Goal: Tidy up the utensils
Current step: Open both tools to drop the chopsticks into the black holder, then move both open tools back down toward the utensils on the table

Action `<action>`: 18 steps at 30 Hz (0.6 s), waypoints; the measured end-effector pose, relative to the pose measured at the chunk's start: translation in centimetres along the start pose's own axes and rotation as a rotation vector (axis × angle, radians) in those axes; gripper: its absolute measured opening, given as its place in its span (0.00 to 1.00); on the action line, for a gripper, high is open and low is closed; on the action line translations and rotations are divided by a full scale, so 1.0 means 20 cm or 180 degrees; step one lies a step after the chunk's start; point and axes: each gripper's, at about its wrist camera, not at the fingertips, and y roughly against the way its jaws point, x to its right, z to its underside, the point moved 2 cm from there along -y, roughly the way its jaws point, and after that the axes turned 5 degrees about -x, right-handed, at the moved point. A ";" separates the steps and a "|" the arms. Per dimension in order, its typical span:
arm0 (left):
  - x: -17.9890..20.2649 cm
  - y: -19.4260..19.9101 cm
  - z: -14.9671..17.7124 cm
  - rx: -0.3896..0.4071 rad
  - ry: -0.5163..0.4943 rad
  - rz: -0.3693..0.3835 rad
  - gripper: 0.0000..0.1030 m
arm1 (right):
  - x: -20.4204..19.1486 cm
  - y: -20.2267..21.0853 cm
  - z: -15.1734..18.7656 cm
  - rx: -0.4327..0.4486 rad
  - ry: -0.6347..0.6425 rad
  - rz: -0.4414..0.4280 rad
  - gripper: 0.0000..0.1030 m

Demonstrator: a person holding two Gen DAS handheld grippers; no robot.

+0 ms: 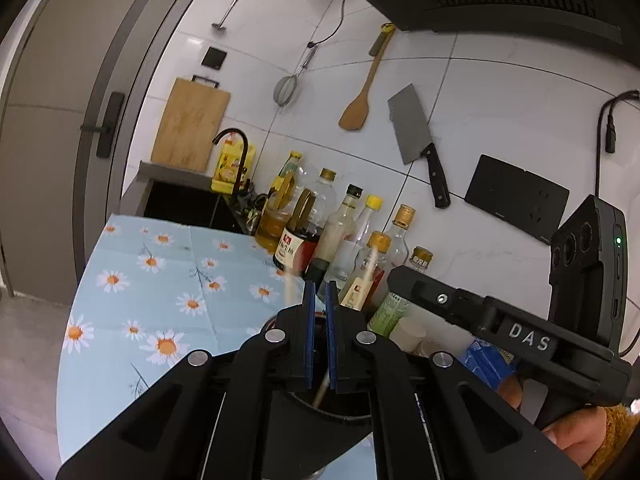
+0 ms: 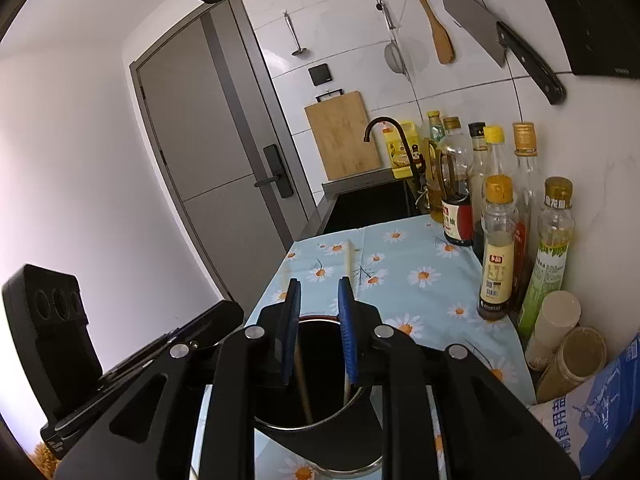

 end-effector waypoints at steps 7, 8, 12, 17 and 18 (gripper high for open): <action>0.00 0.04 -0.01 -0.0013 0.0038 0.0005 0.05 | 0.00 0.04 0.00 0.0006 -0.0013 -0.0004 0.23; 0.01 0.05 -0.01 -0.0014 0.0035 0.0003 0.05 | 0.00 0.04 0.00 0.0008 -0.0010 0.0005 0.23; 0.01 0.08 -0.01 -0.0012 0.0047 0.0009 0.08 | -0.02 0.07 0.00 0.0022 -0.0003 -0.0021 0.23; 0.02 0.15 -0.03 0.0070 0.0060 -0.0100 0.13 | -0.04 0.13 0.00 0.0032 0.0022 -0.0082 0.23; 0.02 0.16 -0.03 0.0069 0.0068 -0.0099 0.13 | -0.05 0.15 0.00 0.0037 0.0025 -0.0088 0.23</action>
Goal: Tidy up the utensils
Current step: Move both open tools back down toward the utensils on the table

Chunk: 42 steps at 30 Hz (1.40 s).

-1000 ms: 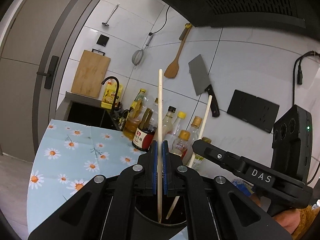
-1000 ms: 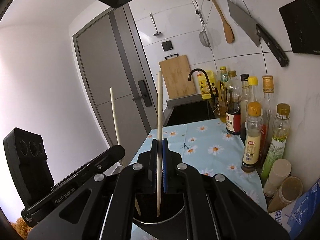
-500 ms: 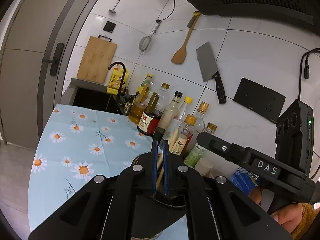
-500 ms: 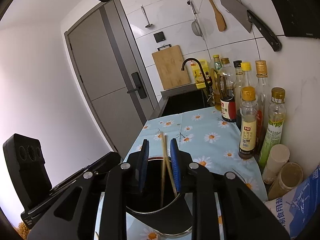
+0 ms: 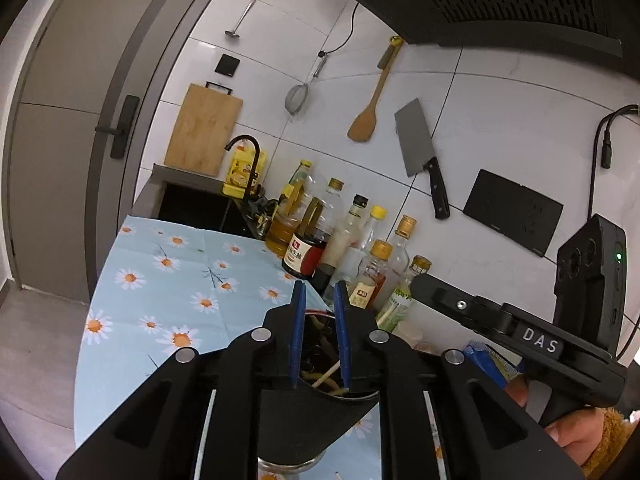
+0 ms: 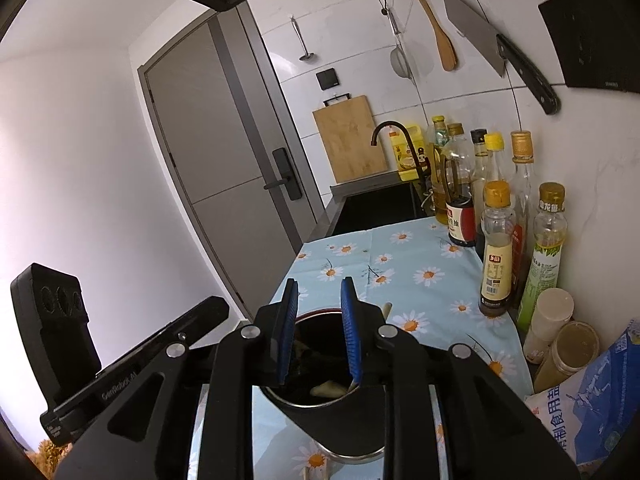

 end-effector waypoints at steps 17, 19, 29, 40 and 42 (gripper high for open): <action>0.00 0.24 0.08 -0.0237 0.0190 -0.0101 0.14 | -0.09 0.18 0.13 -0.0449 0.0148 -0.0545 0.40; -0.01 0.27 0.11 -0.0278 0.0226 -0.0133 0.14 | -0.08 0.19 0.18 -0.0537 0.0173 -0.0567 0.40; -0.08 0.40 0.30 -0.0578 0.0480 -0.0424 0.14 | -0.08 0.14 0.46 -0.1402 0.0562 -0.0607 0.40; -0.05 0.48 0.51 -0.0733 0.0784 -0.0638 0.14 | -0.23 -0.08 0.86 -0.2749 0.1310 -0.0627 0.33; -0.05 0.50 0.55 -0.0762 0.0838 -0.0670 0.14 | -0.27 -0.11 0.93 -0.2942 0.1523 -0.0560 0.32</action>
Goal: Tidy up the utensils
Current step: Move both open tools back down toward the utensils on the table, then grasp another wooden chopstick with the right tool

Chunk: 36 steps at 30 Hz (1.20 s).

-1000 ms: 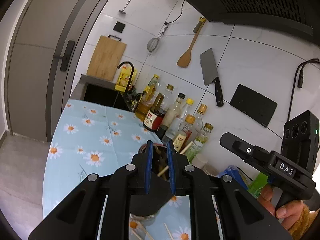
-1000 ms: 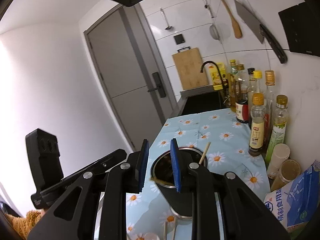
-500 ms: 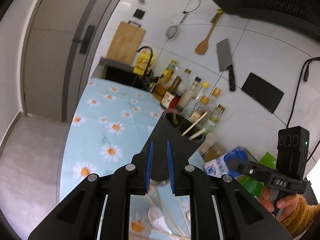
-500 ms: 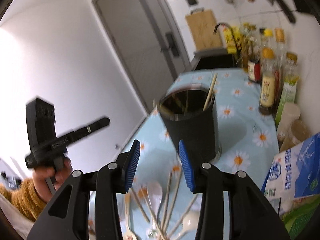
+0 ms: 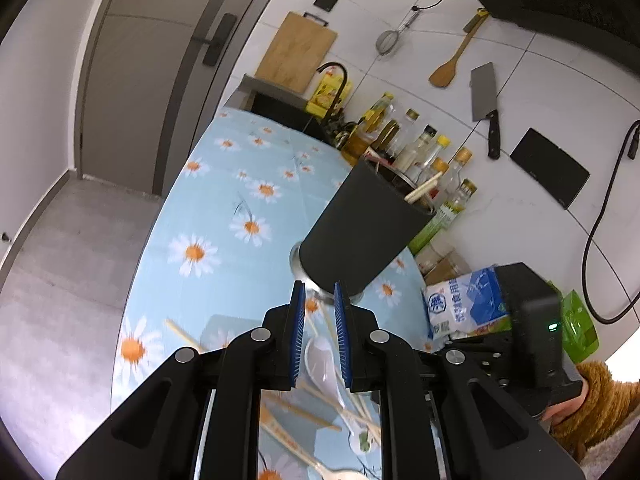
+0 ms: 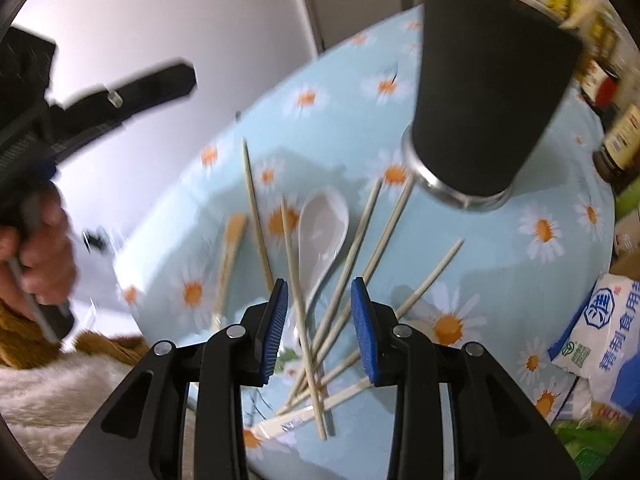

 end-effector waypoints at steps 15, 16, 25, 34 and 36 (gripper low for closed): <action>-0.12 0.06 0.22 -0.0010 0.0417 -0.0132 0.14 | -0.13 -0.23 -0.05 -0.0729 0.0491 0.0111 0.15; -0.12 0.05 0.23 -0.0020 0.0431 -0.0123 0.14 | -0.14 -0.24 -0.05 -0.0760 0.0504 0.0123 0.15; -0.16 0.04 0.27 -0.0064 0.0480 -0.0062 0.14 | -0.18 -0.30 -0.09 -0.1000 0.0610 0.0274 0.12; -0.18 0.03 0.28 -0.0077 0.0511 -0.0047 0.14 | -0.19 -0.32 -0.11 -0.1119 0.0649 0.0359 0.06; -0.18 0.03 0.28 -0.0074 0.0509 -0.0050 0.14 | -0.19 -0.32 -0.12 -0.1135 0.0658 0.0361 0.06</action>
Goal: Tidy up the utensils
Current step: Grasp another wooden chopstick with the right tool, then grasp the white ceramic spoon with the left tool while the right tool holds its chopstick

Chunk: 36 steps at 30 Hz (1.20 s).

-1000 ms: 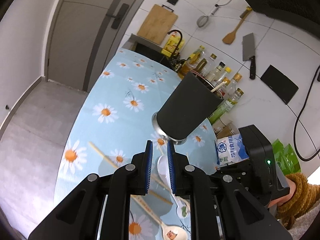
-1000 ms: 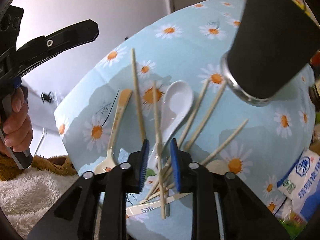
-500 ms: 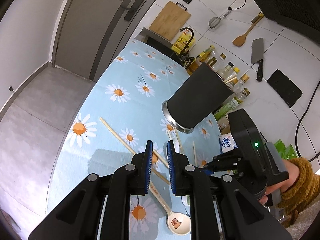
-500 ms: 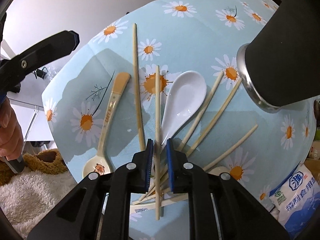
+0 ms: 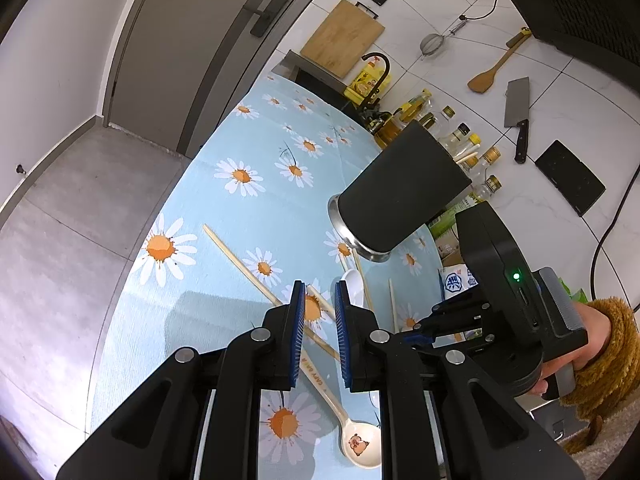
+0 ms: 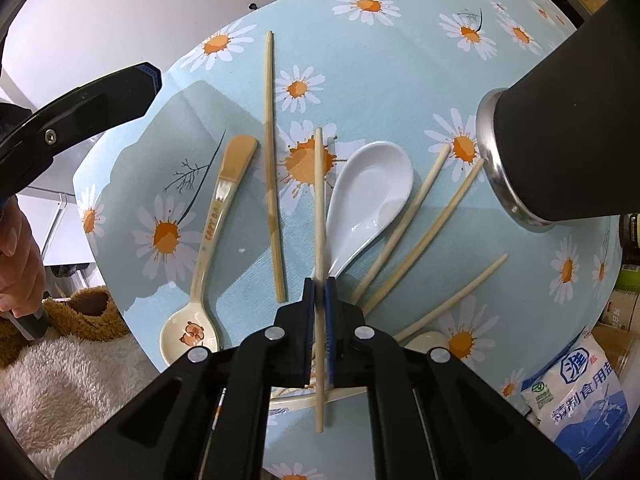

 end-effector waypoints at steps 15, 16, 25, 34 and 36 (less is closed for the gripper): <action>0.05 -0.12 -0.04 -0.0230 -0.0152 0.0004 0.14 | 0.20 0.19 0.16 0.0464 -0.0432 -0.0393 0.06; 0.06 -0.14 -0.04 -0.0272 -0.0153 0.0020 0.14 | 0.22 0.20 0.18 0.0522 -0.0484 -0.0419 0.06; 0.14 -0.36 -0.07 -0.0698 -0.0260 0.0037 0.14 | 0.36 0.31 0.42 0.0932 -0.0918 -0.0682 0.06; 0.08 -0.54 -0.09 -0.1059 -0.0027 0.0043 0.14 | 0.45 0.28 0.62 0.1072 -0.1261 -0.0834 0.06; 0.10 -0.56 -0.09 -0.1081 -0.0042 0.0058 0.14 | 0.46 0.29 0.64 0.1098 -0.1281 -0.0831 0.06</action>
